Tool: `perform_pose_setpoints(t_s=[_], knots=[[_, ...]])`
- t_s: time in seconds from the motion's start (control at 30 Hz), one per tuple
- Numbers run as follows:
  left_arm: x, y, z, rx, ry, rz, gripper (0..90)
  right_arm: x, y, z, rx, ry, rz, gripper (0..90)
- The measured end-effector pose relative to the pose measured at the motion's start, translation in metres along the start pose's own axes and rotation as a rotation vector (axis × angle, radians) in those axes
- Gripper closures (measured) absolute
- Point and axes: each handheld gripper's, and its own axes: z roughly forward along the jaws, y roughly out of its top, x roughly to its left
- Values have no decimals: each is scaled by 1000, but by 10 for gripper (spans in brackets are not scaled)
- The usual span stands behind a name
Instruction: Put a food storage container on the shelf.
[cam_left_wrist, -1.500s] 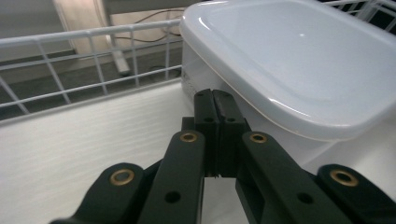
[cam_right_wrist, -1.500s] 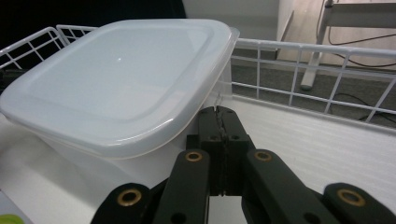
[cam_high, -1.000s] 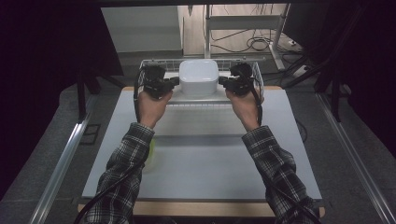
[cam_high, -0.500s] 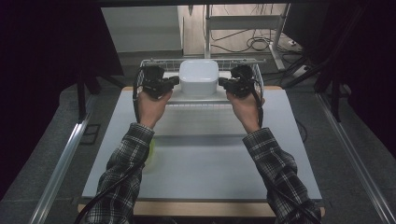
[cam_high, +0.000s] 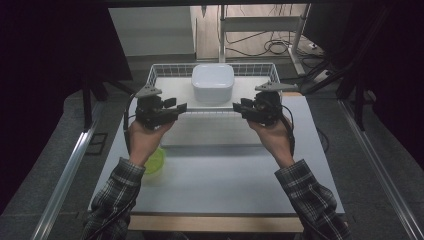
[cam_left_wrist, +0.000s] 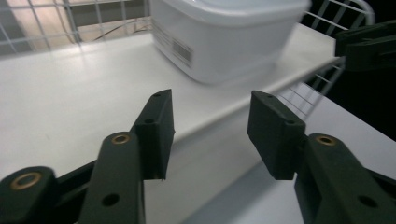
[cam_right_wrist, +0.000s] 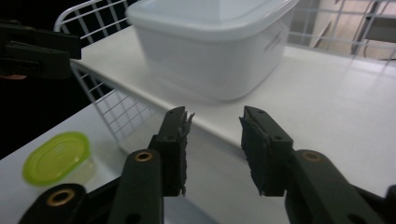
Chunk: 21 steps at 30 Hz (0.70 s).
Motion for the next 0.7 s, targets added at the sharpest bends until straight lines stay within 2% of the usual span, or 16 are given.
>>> perform_pose_setpoints(t_s=[0.23, 0.3, 0.5, 0.6, 0.7], knots=[[-18, -35, -18, 24, -42, 25, 413, 13, -31, -16, 18, 65, -16, 479], [-21, -47, -22, 30, -68, 25, 384, 15, -42, -19, 27, 78, -19, 446], [-28, -76, -25, 47, -112, 42, 311, 14, -72, -24, 54, 88, -17, 376], [-29, -90, -26, 60, -97, 53, 263, 13, -88, -25, 60, 85, -9, 344], [-30, -104, -26, 70, -109, 51, 207, 11, -104, -24, 86, 86, -14, 303]])
